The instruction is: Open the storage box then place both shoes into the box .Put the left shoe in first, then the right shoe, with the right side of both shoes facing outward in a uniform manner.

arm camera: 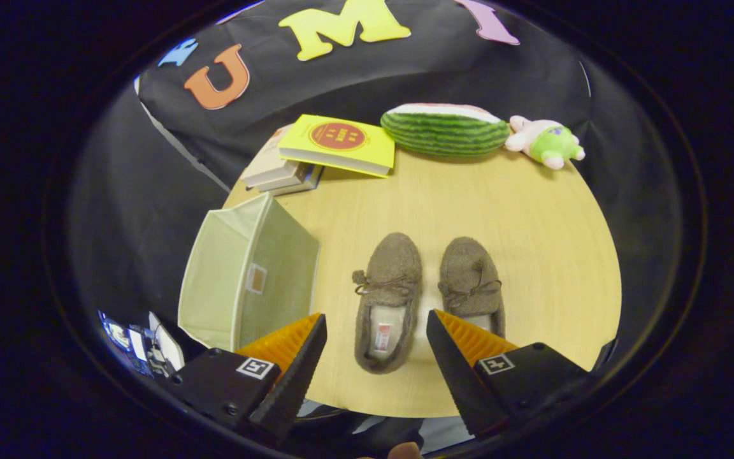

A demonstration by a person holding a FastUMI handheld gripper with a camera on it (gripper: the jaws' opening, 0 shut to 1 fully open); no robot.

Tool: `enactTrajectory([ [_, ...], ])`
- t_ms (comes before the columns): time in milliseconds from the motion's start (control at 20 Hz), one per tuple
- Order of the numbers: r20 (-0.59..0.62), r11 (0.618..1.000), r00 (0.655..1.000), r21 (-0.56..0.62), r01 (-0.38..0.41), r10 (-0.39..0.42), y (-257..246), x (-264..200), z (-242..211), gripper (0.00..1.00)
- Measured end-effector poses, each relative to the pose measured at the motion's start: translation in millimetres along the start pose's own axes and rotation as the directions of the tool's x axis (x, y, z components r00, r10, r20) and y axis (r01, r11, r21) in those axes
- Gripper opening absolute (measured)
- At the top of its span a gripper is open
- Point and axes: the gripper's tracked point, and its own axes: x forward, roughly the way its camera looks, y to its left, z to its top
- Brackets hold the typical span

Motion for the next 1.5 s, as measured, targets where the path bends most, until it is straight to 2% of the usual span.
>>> enactTrajectory([
  [100, -0.061, 1.000, 0.998, -0.007, 0.021, -0.021, -12.6, 19.8, -7.7, 1.00],
  [450, -0.249, 0.996, 0.968, 0.093, 0.004, 0.019, -20.6, 61.0, -33.6, 0.94],
  [700, -0.279, 0.987, 0.960, 0.160, 0.008, 0.038, -28.5, 82.9, -39.5, 0.85],
  [950, -0.309, 0.976, 0.946, 0.218, -0.027, 0.095, -24.9, 99.7, -45.7, 0.53],
  [1200, -0.315, 0.960, 0.943, 0.279, -0.017, 0.108, -34.3, 107.7, -49.0, 0.29],
  [1400, -0.321, 0.963, 0.942, 0.271, -0.011, 0.101, -34.4, 105.6, -49.9, 0.18],
  [1450, -0.321, 0.960, 0.941, 0.280, -0.013, 0.106, -31.6, 104.3, -49.9, 0.10],
  [1500, -0.325, 0.959, 0.938, 0.283, -0.021, 0.117, -28.5, 100.5, -52.7, 0.07],
])
